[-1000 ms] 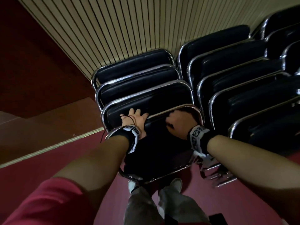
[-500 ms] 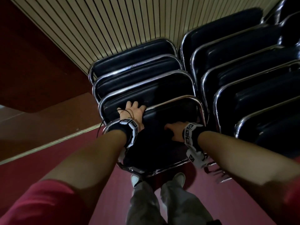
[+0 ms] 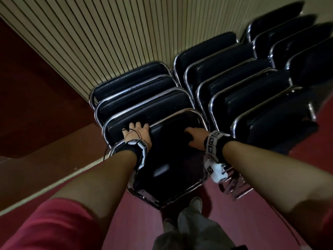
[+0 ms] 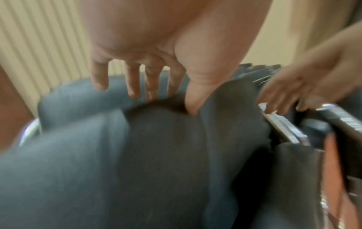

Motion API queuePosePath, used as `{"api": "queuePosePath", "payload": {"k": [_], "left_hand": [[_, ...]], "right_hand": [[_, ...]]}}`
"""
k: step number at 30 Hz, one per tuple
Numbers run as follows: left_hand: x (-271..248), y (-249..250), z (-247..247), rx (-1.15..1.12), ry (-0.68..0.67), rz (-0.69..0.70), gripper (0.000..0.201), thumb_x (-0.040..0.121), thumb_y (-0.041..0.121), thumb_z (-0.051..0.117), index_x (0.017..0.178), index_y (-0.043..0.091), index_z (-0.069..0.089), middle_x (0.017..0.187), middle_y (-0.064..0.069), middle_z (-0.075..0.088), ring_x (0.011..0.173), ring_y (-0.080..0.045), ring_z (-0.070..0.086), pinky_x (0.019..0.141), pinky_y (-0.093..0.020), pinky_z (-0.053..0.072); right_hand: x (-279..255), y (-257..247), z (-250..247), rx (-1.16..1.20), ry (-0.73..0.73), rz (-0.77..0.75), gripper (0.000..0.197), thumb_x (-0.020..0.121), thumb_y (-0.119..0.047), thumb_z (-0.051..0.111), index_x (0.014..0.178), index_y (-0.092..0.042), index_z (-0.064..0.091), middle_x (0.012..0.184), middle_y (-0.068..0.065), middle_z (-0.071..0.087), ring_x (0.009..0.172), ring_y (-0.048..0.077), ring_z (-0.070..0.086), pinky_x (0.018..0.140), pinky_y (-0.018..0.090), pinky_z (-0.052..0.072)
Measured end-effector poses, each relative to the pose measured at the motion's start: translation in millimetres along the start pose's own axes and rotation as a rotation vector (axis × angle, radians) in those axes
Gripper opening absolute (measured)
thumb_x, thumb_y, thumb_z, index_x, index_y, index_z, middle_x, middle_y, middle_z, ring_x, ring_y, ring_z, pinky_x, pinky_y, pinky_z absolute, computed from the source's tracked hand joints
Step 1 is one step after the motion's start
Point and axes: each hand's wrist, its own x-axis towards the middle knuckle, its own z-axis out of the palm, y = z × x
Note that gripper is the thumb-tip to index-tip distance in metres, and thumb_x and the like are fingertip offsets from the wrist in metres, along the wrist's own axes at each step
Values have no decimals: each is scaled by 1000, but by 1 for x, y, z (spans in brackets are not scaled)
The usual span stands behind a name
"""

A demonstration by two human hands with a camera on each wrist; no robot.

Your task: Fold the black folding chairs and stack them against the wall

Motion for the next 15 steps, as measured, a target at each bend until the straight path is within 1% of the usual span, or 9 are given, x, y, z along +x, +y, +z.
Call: {"api": "queuePosePath", "payload": {"k": [2,6,8,10,11,13,15], "left_hand": [[-16,3,-10,9,7,10,57,91,34,58,144,25,40,143,-8,39,138,-35,28,111,-58,28],[-42,21,-35,23,9,82,63,88,30,60,147,28,37,147,-8,35,141,-36,25,111,-60,27],[-52,39,-50,25,50,144,61,89,33,59,146,29,37,147,-8,36,140,-35,26,111,-59,28],[-61,61,-68,19,110,191,59,89,37,58,145,30,39,145,-7,38,138,-34,29,111,-58,29],[-64,72,-76,23,140,201,58,89,38,58,144,30,40,145,-7,39,138,-33,30,111,-57,30],[-70,98,-92,34,188,213,57,90,41,57,144,31,41,146,-6,40,138,-32,31,110,-55,31],[-72,128,-104,37,218,225,57,89,43,56,143,31,42,147,-6,41,136,-33,34,109,-53,33]], "right_hand": [[-23,-1,-10,33,40,16,64,88,-20,64,146,-20,39,138,9,54,123,26,54,99,30,44],[-74,1,-27,85,162,36,64,86,-20,66,145,-22,41,139,6,54,124,24,54,102,29,43],[-99,9,-42,82,206,53,63,83,-21,68,142,-22,45,133,7,58,121,26,56,96,27,42],[-122,21,-61,87,264,68,58,83,-22,69,138,-21,49,125,8,62,115,26,59,90,27,43],[-132,28,-70,90,287,79,58,84,-23,69,139,-21,49,124,8,62,112,25,60,89,27,45],[-152,48,-89,89,314,102,61,87,-25,68,143,-23,45,127,7,61,111,23,60,90,29,47],[-168,74,-108,101,348,110,62,88,-25,68,144,-24,43,128,6,60,110,22,61,91,29,48]]}}
